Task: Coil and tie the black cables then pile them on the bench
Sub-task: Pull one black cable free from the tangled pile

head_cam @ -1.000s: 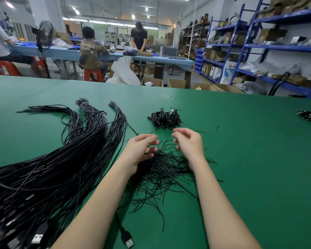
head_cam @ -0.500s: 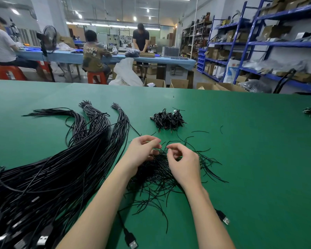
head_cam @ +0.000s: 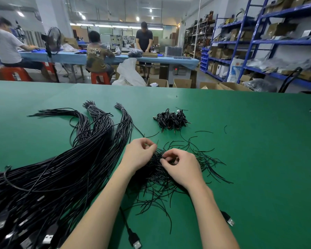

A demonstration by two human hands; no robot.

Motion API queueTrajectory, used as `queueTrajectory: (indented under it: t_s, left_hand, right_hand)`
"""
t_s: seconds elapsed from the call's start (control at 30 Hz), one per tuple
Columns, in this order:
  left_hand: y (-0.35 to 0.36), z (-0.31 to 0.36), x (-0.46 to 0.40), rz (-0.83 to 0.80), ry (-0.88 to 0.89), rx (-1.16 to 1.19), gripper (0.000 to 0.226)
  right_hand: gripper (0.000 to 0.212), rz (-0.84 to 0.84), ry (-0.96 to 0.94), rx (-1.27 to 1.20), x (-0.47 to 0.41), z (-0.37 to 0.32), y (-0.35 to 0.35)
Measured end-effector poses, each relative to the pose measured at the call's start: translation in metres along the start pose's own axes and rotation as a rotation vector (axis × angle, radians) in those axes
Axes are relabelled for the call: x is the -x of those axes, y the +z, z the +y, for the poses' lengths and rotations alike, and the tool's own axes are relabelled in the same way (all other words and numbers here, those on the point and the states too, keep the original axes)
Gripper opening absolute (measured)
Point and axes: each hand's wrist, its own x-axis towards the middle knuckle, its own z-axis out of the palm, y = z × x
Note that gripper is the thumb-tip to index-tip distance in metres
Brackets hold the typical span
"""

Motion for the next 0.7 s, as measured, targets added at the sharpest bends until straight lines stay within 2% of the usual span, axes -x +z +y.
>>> queueTrajectory:
  t_s: [0.1, 0.27, 0.5, 0.6, 0.7]
  left_hand:
    - [0.001, 0.001, 0.002, -0.026, 0.006, -0.051, 0.012]
    - [0.001, 0.002, 0.003, -0.045, 0.023, -0.069, 0.015]
    - [0.003, 0.001, 0.002, -0.064, 0.045, -0.104, 0.017]
    - [0.001, -0.002, 0.000, 0.061, 0.069, -0.220, 0.013]
    - [-0.004, -0.012, -0.001, 0.220, 0.069, -0.503, 0.018]
  right_hand:
    - [0.008, -0.034, -0.011, 0.006, 0.000, 0.000, 0.000]
    - [0.003, 0.025, -0.047, -0.161, -0.010, -0.005, -0.012]
    - [0.002, -0.098, 0.038, -0.059, -0.006, 0.006, -0.015]
    - [0.002, -0.151, 0.037, 0.030, -0.005, 0.003, -0.013]
    - [0.003, -0.171, 0.043, 0.030, -0.006, 0.000, -0.013]
